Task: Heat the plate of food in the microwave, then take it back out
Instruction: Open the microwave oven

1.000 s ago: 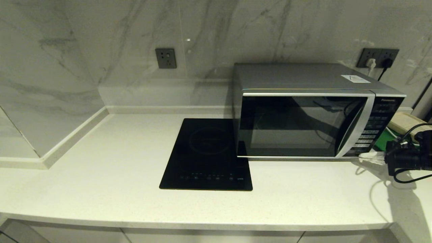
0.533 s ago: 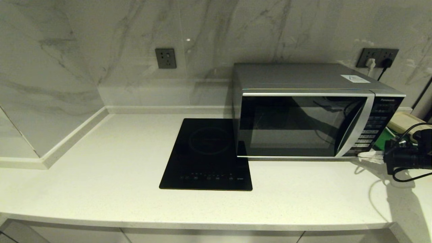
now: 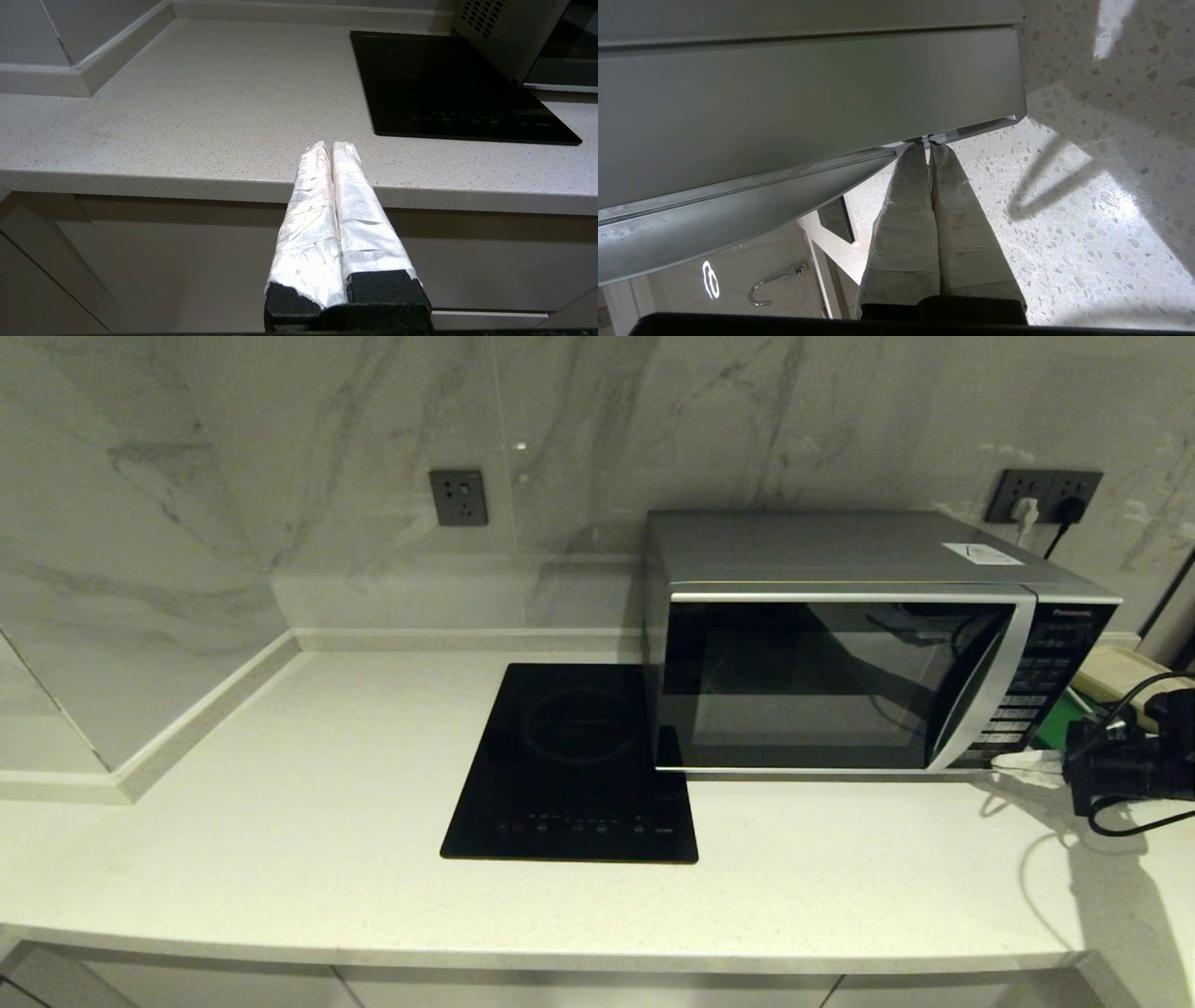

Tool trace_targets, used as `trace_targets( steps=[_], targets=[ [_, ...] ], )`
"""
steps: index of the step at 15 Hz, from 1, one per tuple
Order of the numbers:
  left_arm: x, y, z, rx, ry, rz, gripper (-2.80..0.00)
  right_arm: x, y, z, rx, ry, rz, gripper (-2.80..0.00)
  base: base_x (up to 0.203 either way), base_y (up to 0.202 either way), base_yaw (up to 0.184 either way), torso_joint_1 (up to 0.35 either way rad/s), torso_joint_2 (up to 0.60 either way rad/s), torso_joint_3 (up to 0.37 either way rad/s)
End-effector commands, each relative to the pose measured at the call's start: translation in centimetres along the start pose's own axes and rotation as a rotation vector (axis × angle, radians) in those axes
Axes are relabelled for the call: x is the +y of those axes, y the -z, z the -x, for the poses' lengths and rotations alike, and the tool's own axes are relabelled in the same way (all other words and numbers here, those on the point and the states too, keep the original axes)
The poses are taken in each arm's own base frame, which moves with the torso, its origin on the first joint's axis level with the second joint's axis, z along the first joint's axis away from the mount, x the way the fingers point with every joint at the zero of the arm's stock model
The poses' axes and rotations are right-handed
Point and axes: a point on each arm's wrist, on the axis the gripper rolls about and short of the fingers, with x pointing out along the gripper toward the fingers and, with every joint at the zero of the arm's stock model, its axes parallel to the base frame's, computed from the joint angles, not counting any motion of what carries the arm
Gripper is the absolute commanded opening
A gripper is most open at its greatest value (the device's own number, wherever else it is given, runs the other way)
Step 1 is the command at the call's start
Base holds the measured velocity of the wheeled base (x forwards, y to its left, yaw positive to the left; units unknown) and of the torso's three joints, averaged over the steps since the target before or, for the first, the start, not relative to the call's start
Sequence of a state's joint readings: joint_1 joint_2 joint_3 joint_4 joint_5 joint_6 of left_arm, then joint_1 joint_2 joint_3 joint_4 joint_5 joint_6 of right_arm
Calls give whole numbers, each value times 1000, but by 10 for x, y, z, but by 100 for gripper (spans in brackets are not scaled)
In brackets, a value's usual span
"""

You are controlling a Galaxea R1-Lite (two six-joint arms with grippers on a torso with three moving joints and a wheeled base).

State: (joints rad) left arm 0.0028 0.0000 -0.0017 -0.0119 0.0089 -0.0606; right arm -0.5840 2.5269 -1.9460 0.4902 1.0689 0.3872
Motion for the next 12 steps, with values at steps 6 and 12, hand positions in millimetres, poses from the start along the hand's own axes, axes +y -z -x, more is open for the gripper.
trace_targets(
  steps=[6, 12],
  targets=[
    [0, 0, 0, 0, -1, 1, -280, 2, 11, 6, 15, 3, -27, -280, 0, 0, 0, 0, 0, 0],
    [0, 0, 0, 0, -1, 1, -280, 21, 59, 49, 10, 23, 23, -280, 0, 0, 0, 0, 0, 0]
  ],
)
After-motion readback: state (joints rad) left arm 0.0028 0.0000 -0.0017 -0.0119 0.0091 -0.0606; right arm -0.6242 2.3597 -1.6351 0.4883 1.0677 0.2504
